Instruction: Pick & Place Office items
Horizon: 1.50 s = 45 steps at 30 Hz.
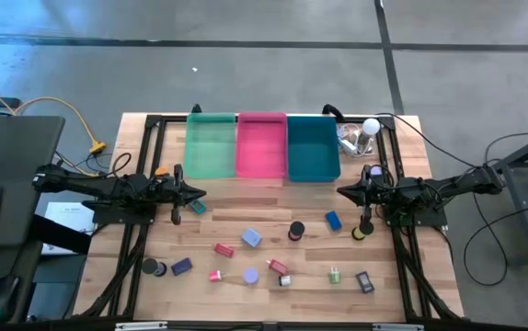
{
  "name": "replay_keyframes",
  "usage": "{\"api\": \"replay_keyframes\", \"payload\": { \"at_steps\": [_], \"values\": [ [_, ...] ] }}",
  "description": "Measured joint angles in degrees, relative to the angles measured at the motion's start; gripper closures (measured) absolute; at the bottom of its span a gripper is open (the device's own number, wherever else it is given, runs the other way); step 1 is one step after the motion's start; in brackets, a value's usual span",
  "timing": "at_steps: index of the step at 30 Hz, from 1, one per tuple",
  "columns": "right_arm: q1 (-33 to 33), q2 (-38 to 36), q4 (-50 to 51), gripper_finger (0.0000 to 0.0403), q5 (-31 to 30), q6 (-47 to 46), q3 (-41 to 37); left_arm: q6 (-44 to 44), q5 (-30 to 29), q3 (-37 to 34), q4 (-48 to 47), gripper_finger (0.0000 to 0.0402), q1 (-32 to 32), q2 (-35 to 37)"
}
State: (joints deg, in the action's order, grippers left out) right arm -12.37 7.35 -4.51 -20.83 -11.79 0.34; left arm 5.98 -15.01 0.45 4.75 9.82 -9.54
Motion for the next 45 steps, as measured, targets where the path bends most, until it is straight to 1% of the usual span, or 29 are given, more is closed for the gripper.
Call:
{"api": "replay_keyframes", "payload": {
  "at_steps": [2, 5, 7, 14, 19, 23, 29, 34, 37, 39, 42, 45],
  "values": [
    [0.01, -0.01, 0.00, 0.0401, -0.02, 0.25, -0.01, 0.00, -0.02, 0.00, 0.48, 0.0401, 0.00, 0.00],
    [0.01, 0.00, 0.01, 0.0401, -0.10, 4.03, 0.00, 0.21, -0.01, 0.00, 1.33, 0.0401, 0.02, 0.00],
    [0.01, -0.02, -0.01, 0.0401, 0.01, 4.81, -0.01, 1.71, -0.01, 0.00, 1.89, 0.0401, 0.03, 0.00],
    [-0.01, 0.00, -0.14, 0.0401, 0.00, 4.23, 0.00, 2.91, -0.53, 0.00, 4.21, 0.0401, 0.00, 0.00],
    [0.01, -0.01, -0.20, 0.0401, -0.03, -2.66, -0.02, 1.66, -0.61, 0.00, 4.35, 0.0401, 0.00, 0.00],
    [0.01, 0.00, -0.10, 0.0401, 0.14, 0.51, -0.02, 0.07, -0.76, 0.00, 4.26, 0.0401, 0.00, 0.00],
    [-0.01, 0.45, -0.13, 0.0401, 1.60, 1.51, 0.00, 0.04, -0.76, 0.00, 4.00, 0.0401, 0.02, -0.07],
    [-0.01, 0.54, -0.30, 0.0395, -1.29, 1.54, -0.01, -0.05, -0.81, 0.00, 3.91, 0.0401, 0.02, -0.34],
    [-0.01, 0.95, -0.42, 0.0371, -2.39, 1.53, 0.00, -1.84, -0.81, 0.00, 3.87, 0.0400, 0.02, -0.39],
    [-0.01, 1.11, -0.58, 0.0345, -3.24, 1.46, 0.00, -2.97, -0.81, 0.00, 3.88, 0.0397, 0.02, -0.39],
    [0.01, 1.11, -1.99, 0.0294, -3.26, 2.17, 0.02, -4.95, -0.81, 0.00, 4.40, 0.0387, 0.02, -0.39],
    [-0.01, 1.20, -2.80, 0.0238, -3.12, 5.79, 0.02, -6.17, -0.81, 0.00, 4.78, 0.0365, 0.03, -0.39]
  ]
}}
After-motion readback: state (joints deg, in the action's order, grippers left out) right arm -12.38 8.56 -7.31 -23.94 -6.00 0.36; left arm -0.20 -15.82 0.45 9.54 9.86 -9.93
